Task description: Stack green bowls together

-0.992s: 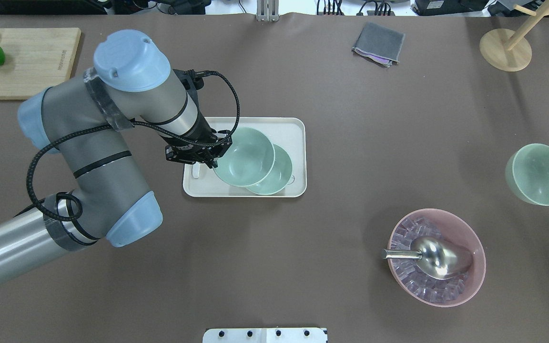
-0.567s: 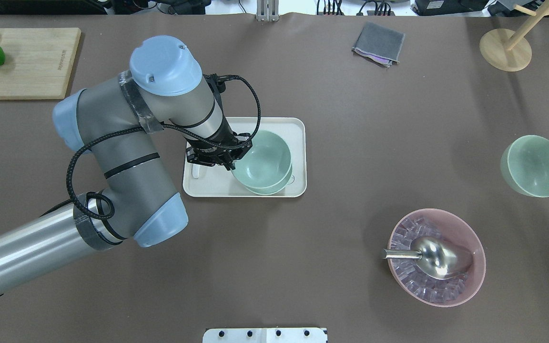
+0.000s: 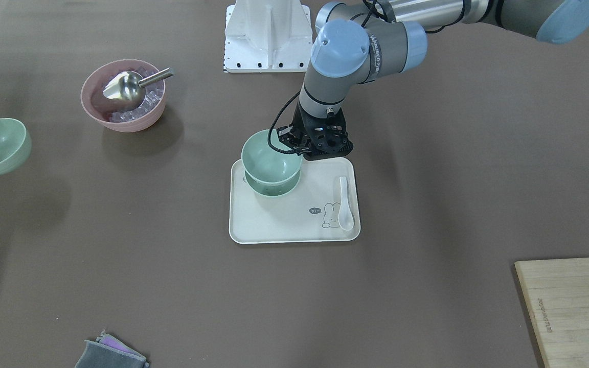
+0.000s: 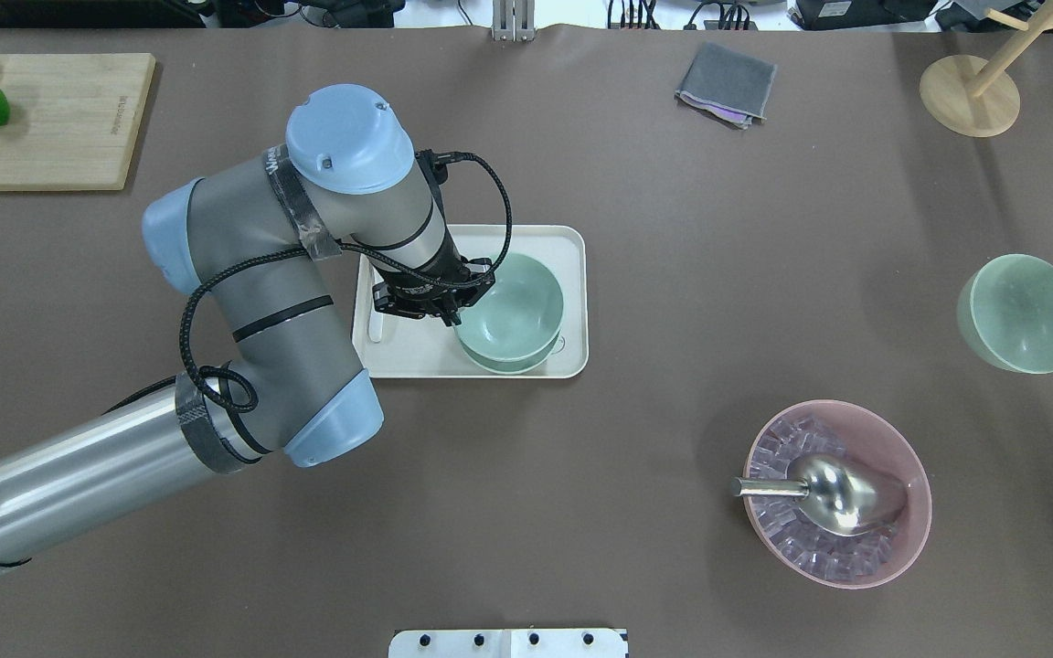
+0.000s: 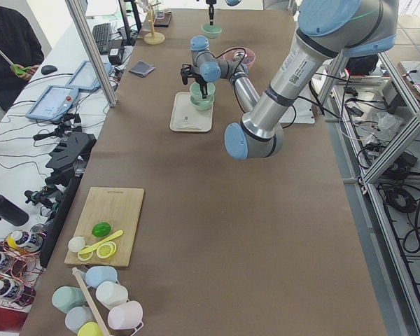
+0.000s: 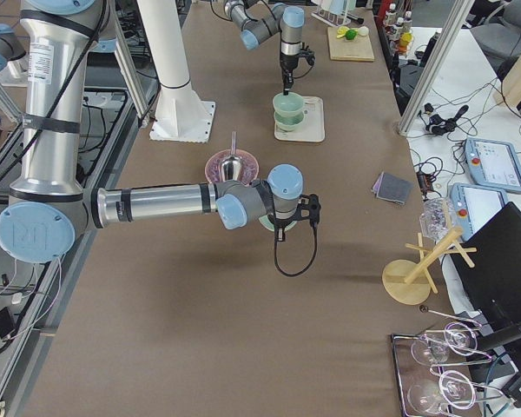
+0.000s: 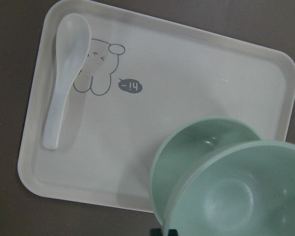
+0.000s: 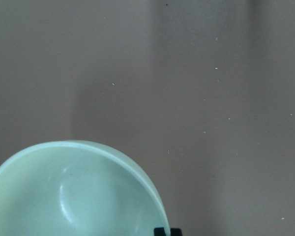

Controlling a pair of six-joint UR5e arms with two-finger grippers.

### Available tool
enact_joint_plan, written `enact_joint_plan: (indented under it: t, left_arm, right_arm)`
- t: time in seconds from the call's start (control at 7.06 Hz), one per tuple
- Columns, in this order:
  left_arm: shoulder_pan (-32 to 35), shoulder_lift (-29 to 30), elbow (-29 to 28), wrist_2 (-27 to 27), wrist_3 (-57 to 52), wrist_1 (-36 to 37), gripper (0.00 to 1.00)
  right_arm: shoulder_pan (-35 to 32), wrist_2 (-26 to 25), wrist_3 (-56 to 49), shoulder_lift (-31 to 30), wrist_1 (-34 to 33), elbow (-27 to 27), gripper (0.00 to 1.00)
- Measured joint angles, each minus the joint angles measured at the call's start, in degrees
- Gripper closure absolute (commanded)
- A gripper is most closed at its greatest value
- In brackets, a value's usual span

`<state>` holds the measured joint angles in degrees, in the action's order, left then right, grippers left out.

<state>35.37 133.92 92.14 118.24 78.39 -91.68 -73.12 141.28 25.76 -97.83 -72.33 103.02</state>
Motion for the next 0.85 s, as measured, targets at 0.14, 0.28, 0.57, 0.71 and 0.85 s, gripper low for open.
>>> enact_joint_plan:
  t: [0.14, 0.28, 0.57, 0.71, 0.85]
  left_arm:
    - [0.0, 0.0, -0.9, 0.0, 0.0, -0.8, 1.0]
    - [-0.2, 0.0, -1.3, 0.0, 0.0, -1.2, 1.0]
    - [-0.7, 0.0, -1.7, 0.1, -0.2, -1.4, 1.0]
    - [-0.8, 0.0, -1.8, 0.1, -0.3, -1.4, 1.0]
    - [-0.8, 0.0, -1.9, 0.1, -0.4, -1.4, 1.0]
  right_arm:
    - [0.0, 0.0, 0.1, 0.0, 0.0, 0.0, 1.0]
    - [0.0, 0.0, 0.1, 0.1, 0.0, 0.1, 1.0]
    - [0.0, 0.0, 0.2, 0.0, 0.1, 0.1, 1.0]
    - [0.0, 0.0, 0.2, 0.0, 0.1, 0.2, 1.0]
    - [0.0, 0.0, 0.2, -0.1, 0.1, 0.2, 1.0]
